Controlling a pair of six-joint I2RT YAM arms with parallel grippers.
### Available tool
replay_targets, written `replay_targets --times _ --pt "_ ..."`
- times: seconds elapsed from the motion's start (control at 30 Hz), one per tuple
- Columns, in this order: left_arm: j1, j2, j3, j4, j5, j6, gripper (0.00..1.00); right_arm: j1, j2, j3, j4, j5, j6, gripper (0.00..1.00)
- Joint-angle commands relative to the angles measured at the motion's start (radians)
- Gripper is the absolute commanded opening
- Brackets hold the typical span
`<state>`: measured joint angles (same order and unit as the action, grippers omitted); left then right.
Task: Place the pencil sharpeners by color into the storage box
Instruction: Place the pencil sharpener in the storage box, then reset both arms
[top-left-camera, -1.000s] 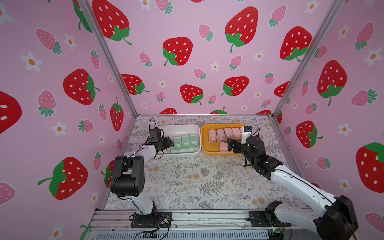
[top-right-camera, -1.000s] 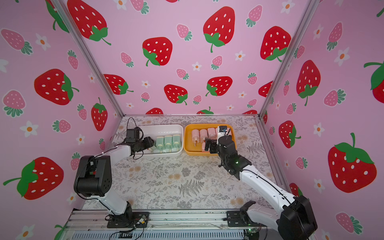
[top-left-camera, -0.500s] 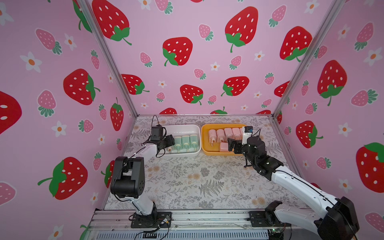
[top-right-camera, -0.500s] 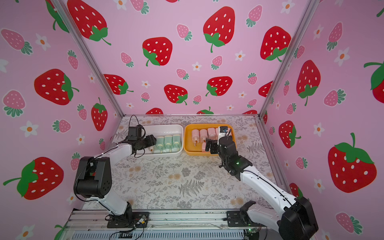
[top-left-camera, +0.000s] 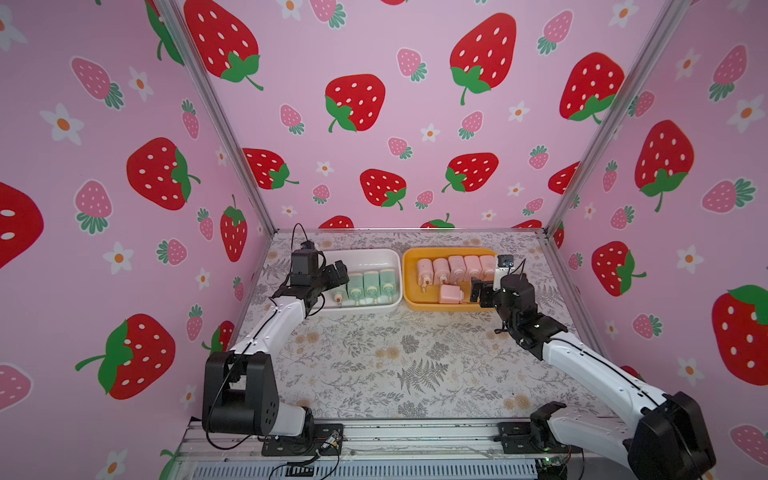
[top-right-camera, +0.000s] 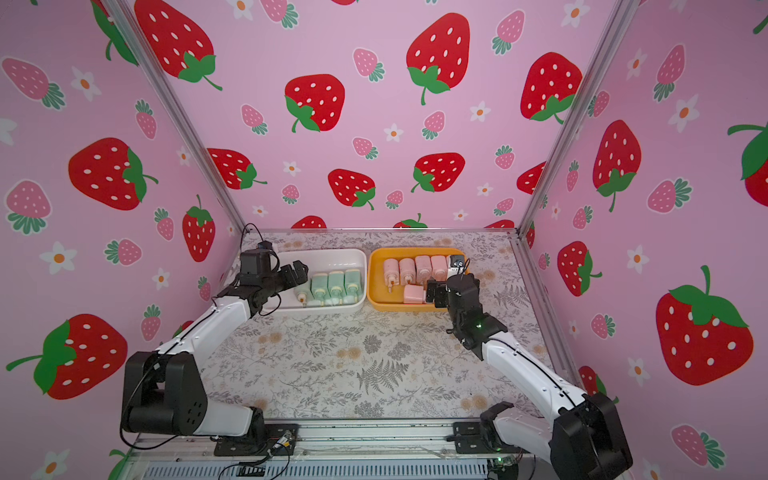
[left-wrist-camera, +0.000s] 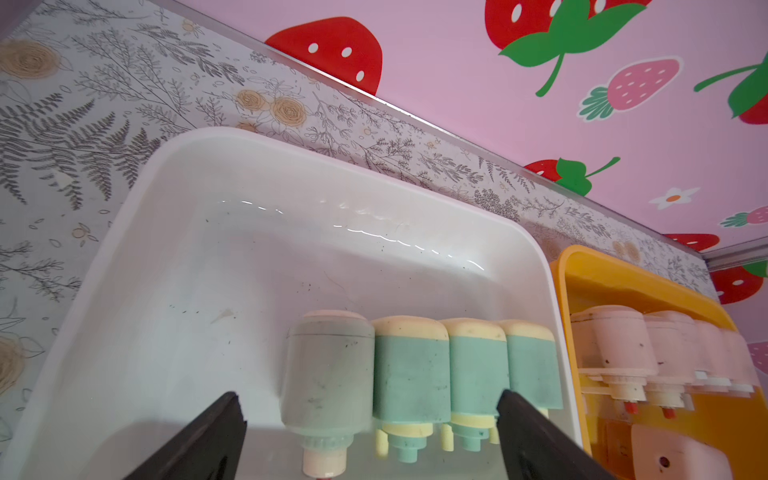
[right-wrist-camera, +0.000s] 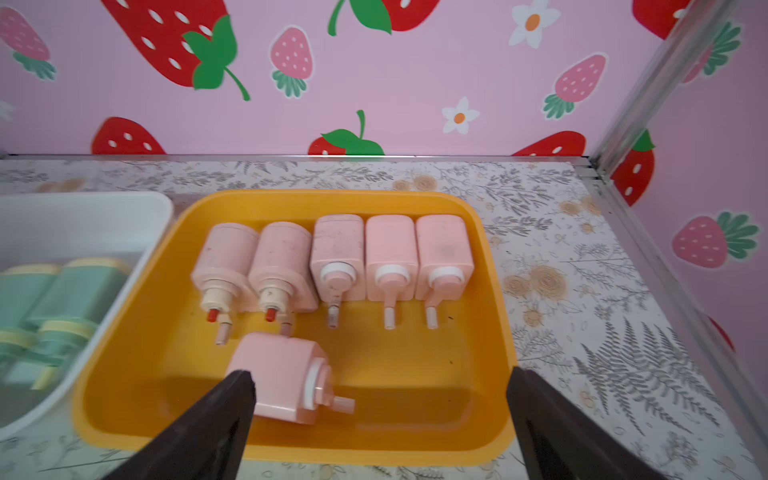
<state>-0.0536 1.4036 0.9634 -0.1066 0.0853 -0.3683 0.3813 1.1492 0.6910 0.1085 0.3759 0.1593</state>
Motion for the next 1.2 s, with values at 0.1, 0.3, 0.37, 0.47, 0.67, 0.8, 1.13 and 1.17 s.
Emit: replay_targets --times 0.1,0.3,0.37,0.47,0.67,0.8,1.13,1.17 --pt "0.000 -0.199 -0.143 -0.019 -0.097 0.078 1.00 -0.153 0.074 -0.116 0.227 0.029 -0.086 1.00" --pt "0.005 -0.316 -0.338 0.122 -0.260 0.134 1.00 -0.302 0.156 -0.159 0.296 -0.070 -0.088 1.00" --pt "0.014 -0.311 -0.387 0.175 -0.277 0.146 1.00 -0.348 0.185 -0.172 0.314 -0.154 -0.118 1.00" --pt "0.027 -0.274 -0.423 0.218 -0.270 0.176 0.99 -0.431 0.231 -0.235 0.475 -0.351 -0.089 1.00" --pt "0.068 -0.164 -0.434 0.303 -0.232 0.228 1.00 -0.464 0.268 -0.242 0.542 -0.541 -0.100 1.00" --pt "0.092 -0.066 -0.436 0.410 -0.159 0.242 1.00 -0.464 0.336 -0.282 0.690 -0.635 -0.123 1.00" --pt "0.099 0.012 -0.437 0.587 -0.118 0.287 1.00 -0.463 0.427 -0.368 0.941 -0.634 -0.113 1.00" --pt "0.098 0.023 -0.435 0.605 -0.109 0.293 1.00 -0.464 0.425 -0.350 0.902 -0.624 -0.110 1.00"
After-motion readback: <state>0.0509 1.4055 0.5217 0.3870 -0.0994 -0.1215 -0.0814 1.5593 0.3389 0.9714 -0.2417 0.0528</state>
